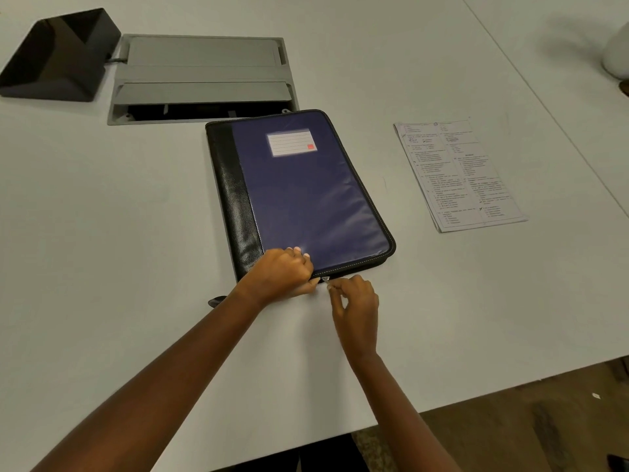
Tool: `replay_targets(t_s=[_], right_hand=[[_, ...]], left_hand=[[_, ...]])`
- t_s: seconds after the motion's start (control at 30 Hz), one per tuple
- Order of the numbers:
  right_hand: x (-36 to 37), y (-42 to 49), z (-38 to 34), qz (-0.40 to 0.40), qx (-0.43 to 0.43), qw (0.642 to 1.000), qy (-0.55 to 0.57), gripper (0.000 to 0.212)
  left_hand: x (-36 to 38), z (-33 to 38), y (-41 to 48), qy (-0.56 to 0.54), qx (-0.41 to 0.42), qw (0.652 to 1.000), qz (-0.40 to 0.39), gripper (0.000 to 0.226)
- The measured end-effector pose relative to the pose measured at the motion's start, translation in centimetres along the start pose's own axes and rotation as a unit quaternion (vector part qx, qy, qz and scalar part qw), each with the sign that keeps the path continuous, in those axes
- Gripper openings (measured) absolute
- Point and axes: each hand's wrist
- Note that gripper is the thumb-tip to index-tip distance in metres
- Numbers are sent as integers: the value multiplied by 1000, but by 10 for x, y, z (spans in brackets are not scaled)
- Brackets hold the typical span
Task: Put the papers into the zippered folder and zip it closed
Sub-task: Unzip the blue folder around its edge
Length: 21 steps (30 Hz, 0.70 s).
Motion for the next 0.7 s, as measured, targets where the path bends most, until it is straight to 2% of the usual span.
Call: replay_targets(t_s=[0.27,0.4,0.47,0.57,0.63,0.7], right_hand=[[14,-13,-7,-54,-11,998,0,8],[17,-13,-5,-60,2,998,-3,13],[18,-13,-4,-57,15,998,-4,15],[19,-15,-4,-53,25,998,-12,16],[20,-16,-5,-47,18,999,-17,15],[22,-18,-7,-43,15,999,-25,15]], left_hand=[[5,4,-4,-2,-13,1000,0,51],[1,8,-17,-75,-93,992,-27,51],[1,7,-22,-136,-170,975,-55,60],[5,0,-41,-184,-240,940,-159,73],[3,-6,-58,-200,-287,922,-165,89],[-1,-13,-76,-237,-359,889,-155,102]])
Point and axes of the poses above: each hand's wrist, its own y-axis towards the middle knuckle, its own x-axis out of the palm, z = x × y, and after that the axes turned 12 degrees about z, right-handed
